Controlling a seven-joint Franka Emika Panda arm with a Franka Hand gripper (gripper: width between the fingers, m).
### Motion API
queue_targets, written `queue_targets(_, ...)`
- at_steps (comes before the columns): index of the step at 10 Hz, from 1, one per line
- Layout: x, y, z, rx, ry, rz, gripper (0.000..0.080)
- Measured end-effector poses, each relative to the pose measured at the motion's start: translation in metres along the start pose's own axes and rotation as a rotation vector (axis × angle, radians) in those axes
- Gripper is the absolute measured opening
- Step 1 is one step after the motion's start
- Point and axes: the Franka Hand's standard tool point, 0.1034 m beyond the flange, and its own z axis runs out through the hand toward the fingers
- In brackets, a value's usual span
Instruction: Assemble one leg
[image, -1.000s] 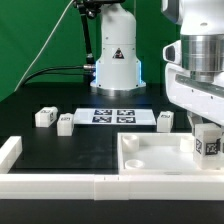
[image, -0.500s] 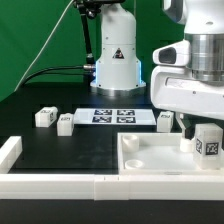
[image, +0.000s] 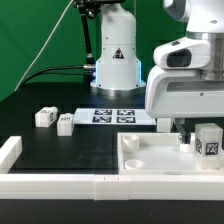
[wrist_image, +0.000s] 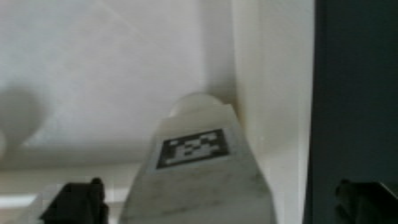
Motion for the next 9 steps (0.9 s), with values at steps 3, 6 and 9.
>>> queue_targets(3,0.0003,0.0020,0.0003,0.000,0.000,-0.046,0.0518)
queue_targets(6,0.0004,0.0022,0.0003,0.001,0.001,-0.036,0.0290)
queue_targets(9,0.0009,0.0025,0.0002,0.002,0.020,0.081,0.0290)
